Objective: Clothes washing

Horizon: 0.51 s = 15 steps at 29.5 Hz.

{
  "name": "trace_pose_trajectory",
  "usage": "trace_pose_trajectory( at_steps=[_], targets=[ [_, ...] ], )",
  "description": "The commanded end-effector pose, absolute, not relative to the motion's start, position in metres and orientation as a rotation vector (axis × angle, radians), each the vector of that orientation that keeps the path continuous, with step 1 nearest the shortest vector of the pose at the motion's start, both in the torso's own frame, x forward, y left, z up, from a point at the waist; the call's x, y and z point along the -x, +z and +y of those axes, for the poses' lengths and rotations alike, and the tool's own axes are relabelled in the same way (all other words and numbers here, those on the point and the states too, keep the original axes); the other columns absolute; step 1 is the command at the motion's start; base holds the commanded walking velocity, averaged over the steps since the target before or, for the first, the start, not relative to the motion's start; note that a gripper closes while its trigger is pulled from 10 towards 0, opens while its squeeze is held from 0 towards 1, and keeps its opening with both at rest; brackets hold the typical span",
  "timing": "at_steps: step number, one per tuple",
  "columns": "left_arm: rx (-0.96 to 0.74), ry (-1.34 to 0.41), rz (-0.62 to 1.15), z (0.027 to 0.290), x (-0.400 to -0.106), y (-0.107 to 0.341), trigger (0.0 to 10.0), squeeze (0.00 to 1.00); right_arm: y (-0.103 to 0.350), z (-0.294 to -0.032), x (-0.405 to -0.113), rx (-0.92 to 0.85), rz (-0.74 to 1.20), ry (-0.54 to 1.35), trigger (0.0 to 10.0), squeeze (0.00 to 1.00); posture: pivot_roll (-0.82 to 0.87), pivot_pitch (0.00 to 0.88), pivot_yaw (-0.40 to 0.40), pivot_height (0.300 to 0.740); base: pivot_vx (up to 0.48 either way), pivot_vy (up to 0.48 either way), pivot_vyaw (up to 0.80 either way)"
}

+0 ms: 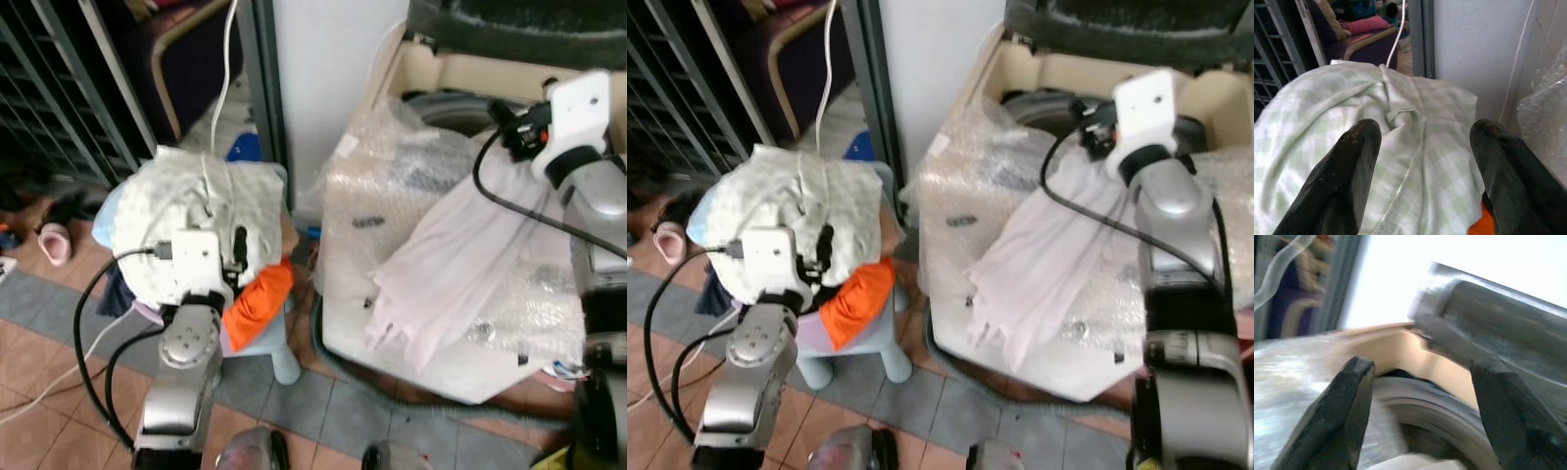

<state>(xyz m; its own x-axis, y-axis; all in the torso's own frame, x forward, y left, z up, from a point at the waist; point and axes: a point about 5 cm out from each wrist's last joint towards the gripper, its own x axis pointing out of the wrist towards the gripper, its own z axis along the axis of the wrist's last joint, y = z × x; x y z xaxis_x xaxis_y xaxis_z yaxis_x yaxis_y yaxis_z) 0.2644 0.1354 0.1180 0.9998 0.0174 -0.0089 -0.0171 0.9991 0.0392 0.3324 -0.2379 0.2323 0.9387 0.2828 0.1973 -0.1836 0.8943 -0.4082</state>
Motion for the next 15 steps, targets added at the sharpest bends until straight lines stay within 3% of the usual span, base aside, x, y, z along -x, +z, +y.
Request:
trace_pose_trajectory(
  at_steps=[1,5,6,7,8,9,10,11,12,13,14,15],
  targets=[
    [-0.052,0.009,0.007,0.137,-0.263,0.119,10.0,0.0,0.238,-0.234,-0.324,0.381,-0.28,0.292,10.0,1.0,-0.06,0.062,0.074,0.74,0.0,0.0,0.0],
    [-0.056,-0.006,0.008,0.136,-0.264,0.119,10.0,0.0,0.219,-0.244,-0.307,0.404,-0.204,0.276,10.0,0.99,-0.07,0.064,0.08,0.74,0.0,0.0,0.0],
    [-0.056,-0.008,0.009,0.136,-0.264,0.119,10.0,0.0,0.212,-0.246,-0.303,0.428,-0.171,0.266,10.0,0.92,-0.07,0.065,0.081,0.74,0.0,0.0,0.0],
    [-0.056,-0.008,0.009,0.136,-0.264,0.119,10.0,0.0,0.212,-0.246,-0.303,0.428,-0.171,0.266,10.0,0.92,-0.07,0.065,0.081,0.74,0.0,0.0,0.0],
    [-0.054,-0.013,0.012,0.136,-0.264,0.118,10.0,0.0,0.195,-0.249,-0.298,0.517,-0.089,0.241,10.0,0.82,-0.08,0.066,0.083,0.74,0.0,0.0,0.0],
    [-0.054,-0.015,0.014,0.135,-0.264,0.118,10.0,0.0,0.187,-0.249,-0.297,0.536,-0.052,0.229,4.9,0.78,-0.08,0.066,0.083,0.74,0.0,0.0,0.0],
    [-0.055,-0.018,0.014,0.135,-0.264,0.118,10.0,0.0,0.182,-0.249,-0.297,0.542,-0.028,0.216,4.0,0.74,-0.07,0.067,0.084,0.74,0.0,0.0,0.0],
    [-0.055,-0.019,0.014,0.134,-0.264,0.118,10.0,0.0,0.178,-0.249,-0.297,0.545,-0.007,0.2,0.0,0.53,-0.07,0.067,0.084,0.74,0.0,0.0,0.0],
    [-0.055,-0.019,0.014,0.134,-0.264,0.118,10.0,0.0,0.178,-0.249,-0.297,0.545,-0.007,0.2,0.0,0.53,-0.07,0.067,0.084,0.74,0.0,0.0,0.0],
    [-0.057,-0.018,0.012,0.134,-0.264,0.119,10.0,0.0,0.172,-0.247,-0.297,0.547,0.019,0.186,0.0,0.27,-0.06,0.066,0.08,0.74,0.0,0.0,0.0],
    [-0.058,-0.013,0.009,0.135,-0.263,0.119,10.0,0.0,0.168,-0.244,-0.297,0.553,0.036,0.189,0.0,0.09,-0.06,0.066,0.075,0.74,0.0,0.0,0.0],
    [-0.058,-0.013,0.009,0.135,-0.263,0.119,10.0,0.0,0.168,-0.244,-0.297,0.553,0.036,0.189,0.0,0.09,-0.06,0.066,0.075,0.74,0.0,0.0,0.0]
  ],
)
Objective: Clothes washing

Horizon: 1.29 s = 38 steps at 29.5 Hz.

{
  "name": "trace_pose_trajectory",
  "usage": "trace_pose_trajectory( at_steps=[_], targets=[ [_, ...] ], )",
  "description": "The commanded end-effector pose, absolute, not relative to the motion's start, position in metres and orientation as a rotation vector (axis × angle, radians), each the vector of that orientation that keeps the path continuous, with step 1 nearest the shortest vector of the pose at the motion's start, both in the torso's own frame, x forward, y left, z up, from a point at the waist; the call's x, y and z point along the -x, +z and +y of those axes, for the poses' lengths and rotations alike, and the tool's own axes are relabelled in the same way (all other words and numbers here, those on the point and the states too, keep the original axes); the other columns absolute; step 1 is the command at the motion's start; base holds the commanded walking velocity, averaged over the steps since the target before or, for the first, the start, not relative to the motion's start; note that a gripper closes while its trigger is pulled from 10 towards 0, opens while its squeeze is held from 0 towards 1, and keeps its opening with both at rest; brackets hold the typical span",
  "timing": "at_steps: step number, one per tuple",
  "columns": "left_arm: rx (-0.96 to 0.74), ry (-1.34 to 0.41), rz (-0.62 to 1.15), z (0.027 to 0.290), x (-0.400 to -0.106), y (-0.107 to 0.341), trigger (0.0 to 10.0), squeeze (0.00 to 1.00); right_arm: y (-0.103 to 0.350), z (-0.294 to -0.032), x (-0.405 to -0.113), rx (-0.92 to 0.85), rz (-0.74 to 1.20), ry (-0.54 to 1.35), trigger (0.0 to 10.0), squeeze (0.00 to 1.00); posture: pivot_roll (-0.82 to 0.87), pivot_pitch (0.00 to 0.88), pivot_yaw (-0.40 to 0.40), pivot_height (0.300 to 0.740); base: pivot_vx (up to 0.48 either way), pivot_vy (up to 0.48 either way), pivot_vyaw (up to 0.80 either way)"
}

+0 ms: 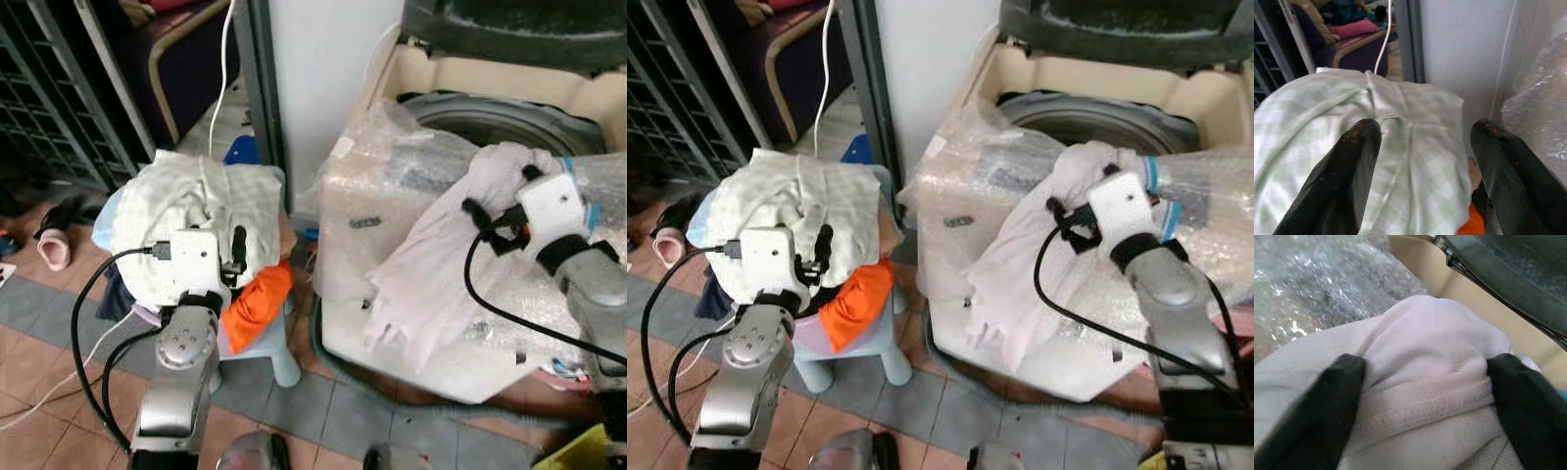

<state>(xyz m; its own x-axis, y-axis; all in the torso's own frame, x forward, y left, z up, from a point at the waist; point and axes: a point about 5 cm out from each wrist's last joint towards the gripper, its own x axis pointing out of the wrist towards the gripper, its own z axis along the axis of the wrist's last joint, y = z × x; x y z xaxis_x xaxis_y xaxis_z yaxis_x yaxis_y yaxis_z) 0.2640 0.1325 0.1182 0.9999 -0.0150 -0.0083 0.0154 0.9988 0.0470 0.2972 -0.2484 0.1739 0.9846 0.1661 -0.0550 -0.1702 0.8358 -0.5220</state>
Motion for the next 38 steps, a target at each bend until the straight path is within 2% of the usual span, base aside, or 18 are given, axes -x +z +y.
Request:
trace_pose_trajectory(
  at_steps=[1,8,21,26,32,37,38],
  targets=[
    [-0.057,-0.009,0.01,0.136,-0.263,0.119,10.0,0.0,0.162,-0.242,-0.297,0.574,0.066,0.19,0.0,0.0,-0.05,0.066,0.072,0.74,0.0,0.0,0.0],
    [-0.054,-0.003,0.014,0.136,-0.262,0.119,10.0,0.0,0.151,-0.237,-0.3,0.515,0.123,0.186,0.0,0.0,-0.05,0.064,0.061,0.74,0.0,0.0,0.0],
    [-0.046,-0.008,0.011,0.133,-0.263,0.119,10.0,0.0,0.162,-0.237,-0.317,0.506,0.129,0.194,0.0,0.0,-0.05,0.069,0.058,0.74,0.0,0.0,0.0],
    [-0.048,-0.013,-0.033,0.132,-0.262,0.125,10.0,0.0,0.19,-0.241,-0.34,0.546,0.097,0.24,0.0,0.0,-0.05,0.064,0.05,0.74,0.0,0.0,0.0],
    [-0.18,-0.098,-0.159,0.126,-0.247,0.142,10.0,0.0,0.235,-0.243,-0.369,0.596,0.014,0.234,0.0,0.0,-0.04,0.055,0.039,0.74,0.0,0.0,0.0],
    [-0.285,-0.093,-0.187,0.135,-0.24,0.142,10.0,0.0,0.261,-0.241,-0.384,0.618,-0.037,0.225,0.0,0.0,-0.03,0.05,0.036,0.74,0.0,0.0,0.0],
    [-0.351,-0.088,-0.202,0.14,-0.238,0.139,10.0,0.0,0.275,-0.238,-0.392,0.634,-0.071,0.217,0.0,0.0,-0.03,0.05,0.036,0.74,0.0,0.0,0.0]
  ],
)
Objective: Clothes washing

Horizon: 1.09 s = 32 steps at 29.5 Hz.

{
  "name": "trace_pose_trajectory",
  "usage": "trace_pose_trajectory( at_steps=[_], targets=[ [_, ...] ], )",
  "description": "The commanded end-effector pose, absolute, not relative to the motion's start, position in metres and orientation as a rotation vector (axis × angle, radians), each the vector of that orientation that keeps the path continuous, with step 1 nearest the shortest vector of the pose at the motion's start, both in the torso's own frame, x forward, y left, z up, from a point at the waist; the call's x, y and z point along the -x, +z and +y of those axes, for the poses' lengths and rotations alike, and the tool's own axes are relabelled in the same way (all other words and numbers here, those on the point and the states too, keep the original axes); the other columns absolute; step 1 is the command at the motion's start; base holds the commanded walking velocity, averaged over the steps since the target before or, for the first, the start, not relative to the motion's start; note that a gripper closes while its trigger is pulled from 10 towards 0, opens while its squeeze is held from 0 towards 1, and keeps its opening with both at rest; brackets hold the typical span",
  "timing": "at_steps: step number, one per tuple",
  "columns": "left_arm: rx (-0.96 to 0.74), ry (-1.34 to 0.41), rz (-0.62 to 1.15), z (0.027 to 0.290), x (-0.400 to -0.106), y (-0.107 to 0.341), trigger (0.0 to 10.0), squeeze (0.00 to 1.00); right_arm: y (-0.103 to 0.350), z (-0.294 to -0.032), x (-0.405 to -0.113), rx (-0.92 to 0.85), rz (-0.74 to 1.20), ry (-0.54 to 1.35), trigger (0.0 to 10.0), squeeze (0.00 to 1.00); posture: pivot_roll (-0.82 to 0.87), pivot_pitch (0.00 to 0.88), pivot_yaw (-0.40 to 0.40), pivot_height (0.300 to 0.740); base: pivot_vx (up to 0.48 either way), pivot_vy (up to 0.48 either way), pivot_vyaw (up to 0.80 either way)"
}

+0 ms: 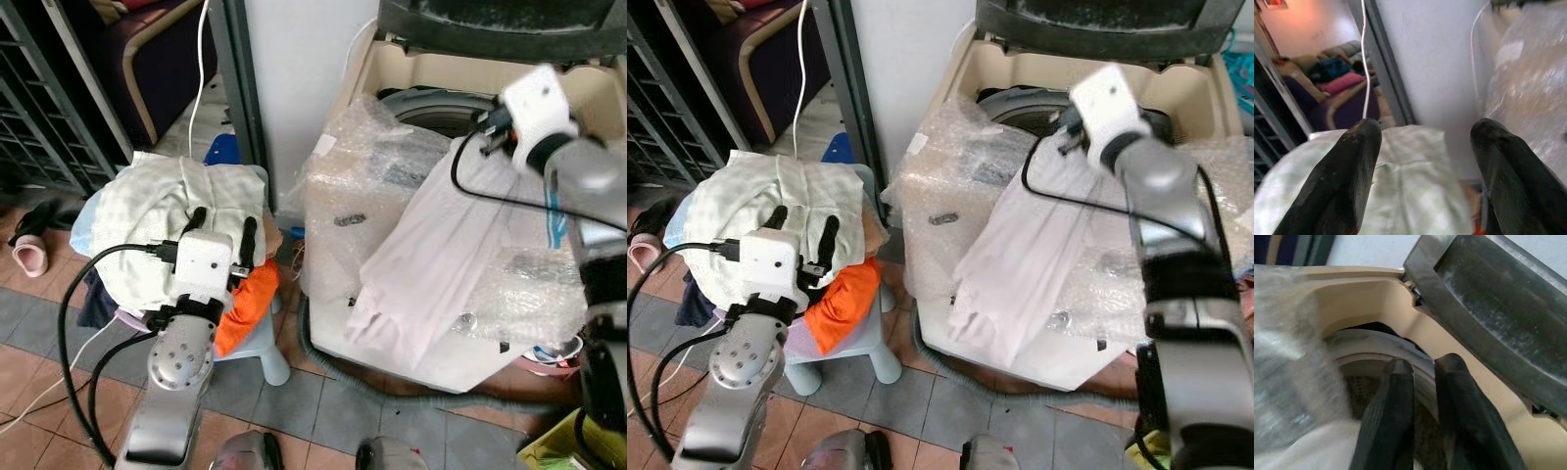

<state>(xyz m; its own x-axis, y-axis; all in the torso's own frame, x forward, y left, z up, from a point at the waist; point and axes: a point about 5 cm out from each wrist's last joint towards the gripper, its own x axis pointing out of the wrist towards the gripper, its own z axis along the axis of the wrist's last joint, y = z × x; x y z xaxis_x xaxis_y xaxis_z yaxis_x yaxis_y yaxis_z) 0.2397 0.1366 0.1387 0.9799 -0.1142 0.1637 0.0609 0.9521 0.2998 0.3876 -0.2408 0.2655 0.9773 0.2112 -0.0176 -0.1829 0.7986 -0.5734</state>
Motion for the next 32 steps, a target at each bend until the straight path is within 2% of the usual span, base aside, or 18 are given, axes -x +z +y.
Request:
trace_pose_trajectory(
  at_steps=[1,2,4,8,9,10,11,12,19,23,27,28,29,32],
  targets=[
    [-0.397,-0.086,-0.211,0.142,-0.238,0.137,10.0,0.0,0.284,-0.235,-0.396,0.644,-0.094,0.21,0.0,0.0,-0.03,0.044,0.033,0.74,0.0,0.0,0.0],
    [-0.397,-0.086,-0.211,0.142,-0.238,0.137,10.0,0.0,0.284,-0.235,-0.396,0.644,-0.094,0.21,0.0,0.0,-0.03,0.044,0.033,0.74,0.0,0.0,0.0],
    [-0.487,-0.1,-0.228,0.143,-0.236,0.13,10.0,0.0,0.321,-0.225,-0.405,0.636,-0.184,0.173,0.0,0.0,-0.03,0.043,0.034,0.74,0.0,0.0,0.0],
    [-0.462,-0.055,-0.214,0.145,-0.24,0.132,10.0,0.0,0.341,-0.223,-0.407,0.617,-0.216,0.169,0.0,0.0,-0.02,0.036,0.016,0.74,0.0,0.0,0.0],
    [-0.454,-0.05,-0.209,0.145,-0.24,0.132,10.0,0.0,0.341,-0.224,-0.406,0.61,-0.214,0.165,2.0,0.0,-0.02,0.035,0.012,0.74,0.0,0.0,0.0],
    [-0.393,-0.021,-0.175,0.146,-0.241,0.13,10.0,0.0,0.334,-0.228,-0.406,0.583,-0.195,0.176,10.0,0.0,-0.02,0.035,0.01,0.74,0.0,0.0,0.0],
    [-0.363,-0.007,-0.16,0.147,-0.242,0.129,10.0,0.0,0.329,-0.23,-0.405,0.574,-0.19,0.183,10.0,0.0,-0.02,0.036,0.01,0.74,0.0,0.0,0.0],
    [-0.327,0.006,-0.149,0.147,-0.244,0.128,10.0,0.0,0.319,-0.236,-0.403,0.541,-0.192,0.189,10.0,1.0,-0.02,0.039,0.012,0.74,0.0,0.0,0.0],
    [-0.16,-0.036,-0.111,0.138,-0.247,0.127,10.0,0.0,0.283,-0.248,-0.381,0.532,-0.262,0.164,10.0,1.0,-0.04,0.049,0.032,0.74,0.0,0.0,0.0],
    [0.031,-0.091,-0.053,0.134,-0.248,0.127,10.0,0.0,0.267,-0.249,-0.346,0.614,-0.364,0.052,10.0,1.0,-0.07,0.066,0.059,0.74,0.0,0.0,0.0],
    [0.04,-0.158,-0.051,0.129,-0.249,0.129,10.0,0.0,0.239,-0.252,-0.317,0.59,-0.334,-0.058,10.0,1.0,-0.07,0.078,0.074,0.74,0.0,0.0,0.0],
    [0.04,-0.158,-0.051,0.129,-0.249,0.129,10.0,0.0,0.239,-0.252,-0.317,0.59,-0.334,-0.058,10.0,1.0,-0.07,0.078,0.074,0.74,0.0,0.0,0.0],
    [0.039,-0.167,-0.046,0.128,-0.249,0.129,10.0,0.0,0.225,-0.25,-0.301,0.62,-0.305,-0.087,10.0,1.0,-0.08,0.081,0.078,0.74,0.0,0.0,0.0],
    [0.041,-0.175,-0.033,0.128,-0.249,0.127,10.0,0.0,0.205,-0.245,-0.284,0.637,-0.248,-0.093,10.0,1.0,-0.08,0.083,0.082,0.74,0.0,0.0,0.0]
  ],
)
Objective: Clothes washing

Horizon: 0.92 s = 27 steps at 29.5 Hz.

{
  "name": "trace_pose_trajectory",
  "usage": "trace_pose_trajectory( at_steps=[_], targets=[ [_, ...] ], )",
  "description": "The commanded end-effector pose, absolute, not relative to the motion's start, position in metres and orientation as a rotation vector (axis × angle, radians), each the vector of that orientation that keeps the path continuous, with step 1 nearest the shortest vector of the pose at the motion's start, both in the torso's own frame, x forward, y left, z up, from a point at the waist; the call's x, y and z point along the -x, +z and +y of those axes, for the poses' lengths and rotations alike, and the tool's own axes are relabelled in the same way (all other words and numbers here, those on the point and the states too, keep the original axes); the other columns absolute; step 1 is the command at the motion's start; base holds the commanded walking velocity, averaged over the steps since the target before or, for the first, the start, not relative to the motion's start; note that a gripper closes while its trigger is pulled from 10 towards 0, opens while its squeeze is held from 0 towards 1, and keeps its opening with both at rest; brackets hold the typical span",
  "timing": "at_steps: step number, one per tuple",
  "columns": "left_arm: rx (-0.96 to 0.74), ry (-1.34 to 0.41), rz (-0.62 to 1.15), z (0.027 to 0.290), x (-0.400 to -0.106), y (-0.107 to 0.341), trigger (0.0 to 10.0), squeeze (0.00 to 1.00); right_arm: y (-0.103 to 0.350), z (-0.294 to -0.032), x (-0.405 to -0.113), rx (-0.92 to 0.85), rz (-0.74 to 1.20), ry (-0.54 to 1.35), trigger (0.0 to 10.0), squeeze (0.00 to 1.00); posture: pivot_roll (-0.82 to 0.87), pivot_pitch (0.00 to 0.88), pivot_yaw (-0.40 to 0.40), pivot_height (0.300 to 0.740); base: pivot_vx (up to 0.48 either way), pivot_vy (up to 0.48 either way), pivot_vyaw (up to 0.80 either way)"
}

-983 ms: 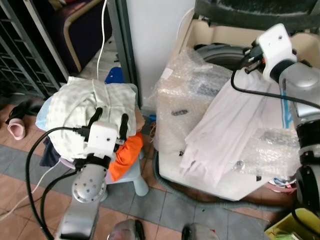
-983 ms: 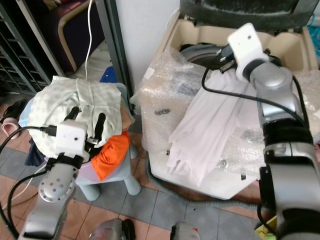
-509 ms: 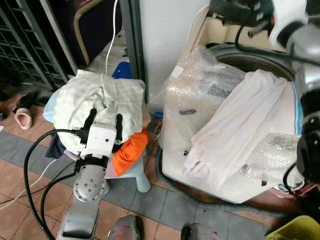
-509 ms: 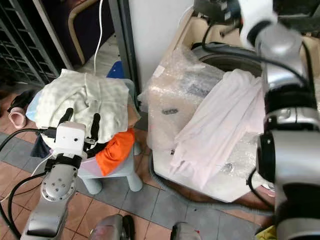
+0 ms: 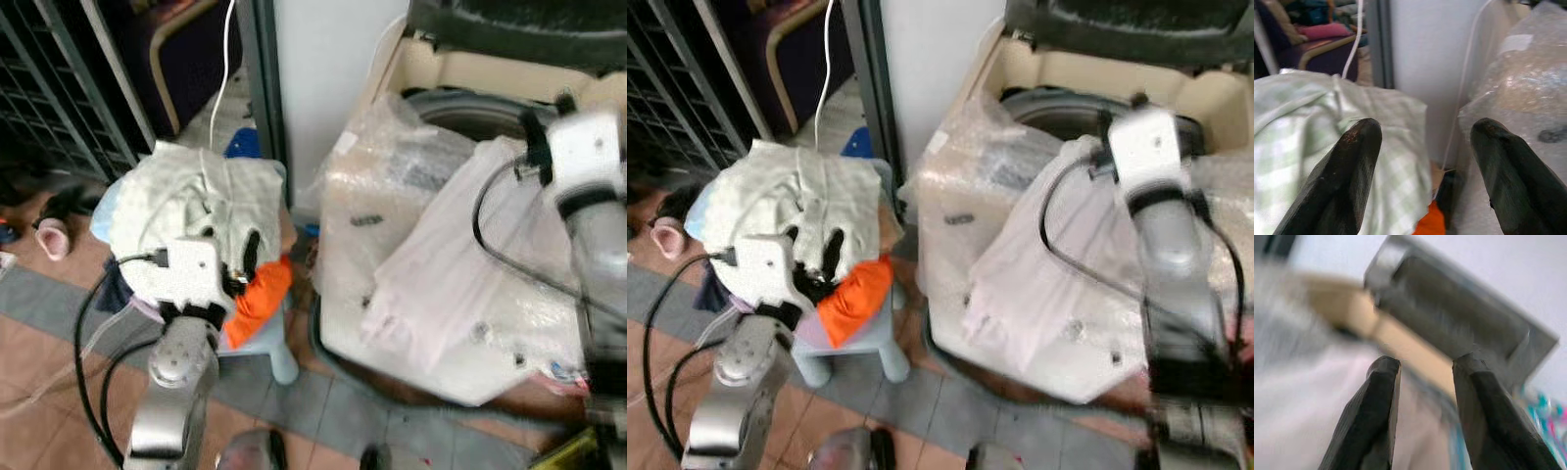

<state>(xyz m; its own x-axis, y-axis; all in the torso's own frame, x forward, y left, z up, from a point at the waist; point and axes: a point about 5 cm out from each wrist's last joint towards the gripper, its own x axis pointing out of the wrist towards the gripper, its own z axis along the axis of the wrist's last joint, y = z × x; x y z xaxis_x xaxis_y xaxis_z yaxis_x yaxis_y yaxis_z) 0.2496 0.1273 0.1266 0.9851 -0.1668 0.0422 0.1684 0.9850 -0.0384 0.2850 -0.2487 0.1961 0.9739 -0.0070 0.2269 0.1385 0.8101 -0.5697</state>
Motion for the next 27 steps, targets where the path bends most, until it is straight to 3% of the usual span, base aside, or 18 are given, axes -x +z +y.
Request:
trace_pose_trajectory(
  at_steps=[1,7,8,9,10,11,12,13,18,21,27],
  targets=[
    [0.041,-0.178,-0.029,0.128,-0.248,0.127,10.0,0.0,0.196,-0.244,-0.28,0.638,-0.214,-0.097,10.0,1.0,-0.08,0.083,0.082,0.74,0.0,0.0,0.0],
    [0.044,-0.196,-0.012,0.125,-0.246,0.126,10.0,0.0,0.155,-0.236,-0.273,0.586,-0.027,-0.075,10.0,1.0,-0.07,0.082,0.07,0.74,0.0,0.0,0.0],
    [0.034,-0.199,-0.003,0.126,-0.245,0.124,10.0,0.0,0.147,-0.233,-0.275,0.567,0.026,-0.054,3.5,1.0,-0.07,0.083,0.067,0.74,0.0,0.0,0.0],
    [0.034,-0.199,-0.003,0.126,-0.245,0.124,10.0,0.0,0.147,-0.233,-0.275,0.567,0.026,-0.054,3.5,1.0,-0.07,0.083,0.067,0.74,0.0,0.0,0.0],
    [0.027,-0.193,0.002,0.129,-0.245,0.123,10.0,0.0,0.142,-0.231,-0.277,0.538,0.065,-0.045,0.0,0.91,-0.06,0.083,0.062,0.74,0.0,0.0,0.0],
    [0.025,-0.188,0.004,0.13,-0.245,0.123,10.0,0.0,0.139,-0.231,-0.277,0.52,0.081,-0.043,0.0,0.91,-0.06,0.083,0.062,0.74,0.0,0.0,0.0],
    [0.022,-0.184,0.005,0.132,-0.246,0.122,10.0,0.0,0.137,-0.23,-0.278,0.503,0.098,-0.036,0.0,0.15,-0.06,0.084,0.059,0.74,0.0,0.0,0.0],
    [0.02,-0.181,0.006,0.133,-0.246,0.122,10.0,0.0,0.136,-0.229,-0.279,0.492,0.11,-0.03,0.0,0.0,-0.06,0.084,0.059,0.74,0.0,0.0,0.0],
    [0.008,-0.172,0.01,0.134,-0.248,0.122,10.0,0.0,0.131,-0.217,-0.287,0.474,0.149,0.035,0.0,0.0,-0.06,0.085,0.057,0.74,0.0,0.0,0.0],
    [0.006,-0.156,-0.006,0.136,-0.254,0.125,10.0,0.0,0.122,-0.214,-0.294,0.329,0.247,0.027,0.0,0.0,-0.06,0.089,0.062,0.74,0.0,0.0,0.0],
    [0.004,-0.155,-0.003,0.135,-0.254,0.125,10.0,0.0,0.125,-0.212,-0.301,0.331,0.255,0.065,0.0,0.0,-0.06,0.1,0.053,0.74,0.0,0.0,0.0]
  ],
)
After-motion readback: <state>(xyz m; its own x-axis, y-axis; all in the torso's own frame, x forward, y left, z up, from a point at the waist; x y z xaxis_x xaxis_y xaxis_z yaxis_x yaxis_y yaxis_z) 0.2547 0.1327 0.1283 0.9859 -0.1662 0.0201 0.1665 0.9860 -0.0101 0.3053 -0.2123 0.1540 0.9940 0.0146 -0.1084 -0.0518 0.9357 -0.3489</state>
